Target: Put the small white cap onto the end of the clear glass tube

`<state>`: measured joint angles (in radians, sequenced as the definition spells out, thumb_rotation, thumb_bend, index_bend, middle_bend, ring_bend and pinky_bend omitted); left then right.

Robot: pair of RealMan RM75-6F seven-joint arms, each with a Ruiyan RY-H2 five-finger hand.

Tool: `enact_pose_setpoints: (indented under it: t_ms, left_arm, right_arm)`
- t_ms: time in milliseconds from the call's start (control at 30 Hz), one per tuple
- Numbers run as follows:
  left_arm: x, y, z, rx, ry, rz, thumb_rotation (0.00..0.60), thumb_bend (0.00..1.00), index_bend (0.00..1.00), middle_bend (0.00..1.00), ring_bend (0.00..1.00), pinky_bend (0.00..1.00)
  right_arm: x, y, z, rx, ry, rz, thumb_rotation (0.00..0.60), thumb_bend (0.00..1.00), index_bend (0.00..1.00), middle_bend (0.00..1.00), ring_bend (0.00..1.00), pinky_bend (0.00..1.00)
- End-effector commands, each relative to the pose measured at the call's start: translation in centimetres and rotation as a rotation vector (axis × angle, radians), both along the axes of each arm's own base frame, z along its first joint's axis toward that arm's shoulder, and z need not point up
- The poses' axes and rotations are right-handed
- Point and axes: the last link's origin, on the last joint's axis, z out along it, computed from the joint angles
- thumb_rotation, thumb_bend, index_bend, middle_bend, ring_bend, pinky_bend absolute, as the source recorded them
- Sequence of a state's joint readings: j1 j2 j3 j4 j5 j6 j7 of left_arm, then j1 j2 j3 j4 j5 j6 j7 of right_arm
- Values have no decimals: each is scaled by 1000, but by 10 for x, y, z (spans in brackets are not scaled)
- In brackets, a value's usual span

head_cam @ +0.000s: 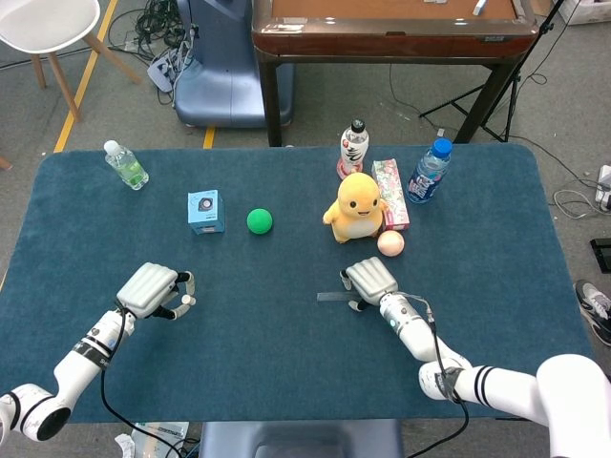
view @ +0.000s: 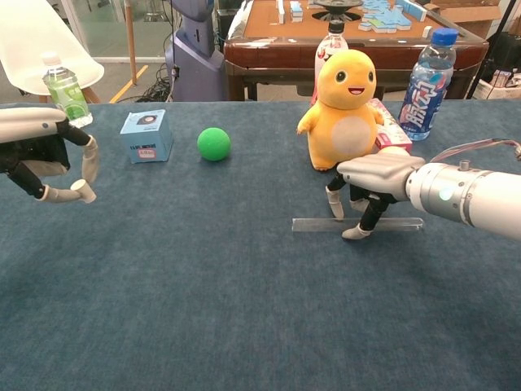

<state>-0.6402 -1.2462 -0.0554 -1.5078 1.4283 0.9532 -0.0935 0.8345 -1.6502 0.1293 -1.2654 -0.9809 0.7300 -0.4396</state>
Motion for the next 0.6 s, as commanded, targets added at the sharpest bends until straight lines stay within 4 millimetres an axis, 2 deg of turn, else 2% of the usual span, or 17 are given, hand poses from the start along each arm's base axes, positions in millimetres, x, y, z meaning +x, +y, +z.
enact_pose_setpoints:
  t_ms: [33, 367, 600]
  left_arm:
    - [0, 0, 0, -1, 0, 0, 600, 307, 529, 1000, 1000, 998]
    - [0, 2, 0, -1, -5, 6, 600, 307, 529, 1000, 1000, 998]
    - [2, 7, 9, 16, -41, 21, 600, 306, 529, 1000, 1000, 998]
  right_arm:
    - [0, 0, 0, 1, 1, 0, 600, 292, 548, 945, 1000, 968]
    - [0, -1, 2, 11, 3, -12, 600, 441, 603, 957, 1000, 968]
    - [9, 1, 13, -1, -101, -37, 600, 477, 608, 957, 1000, 968]
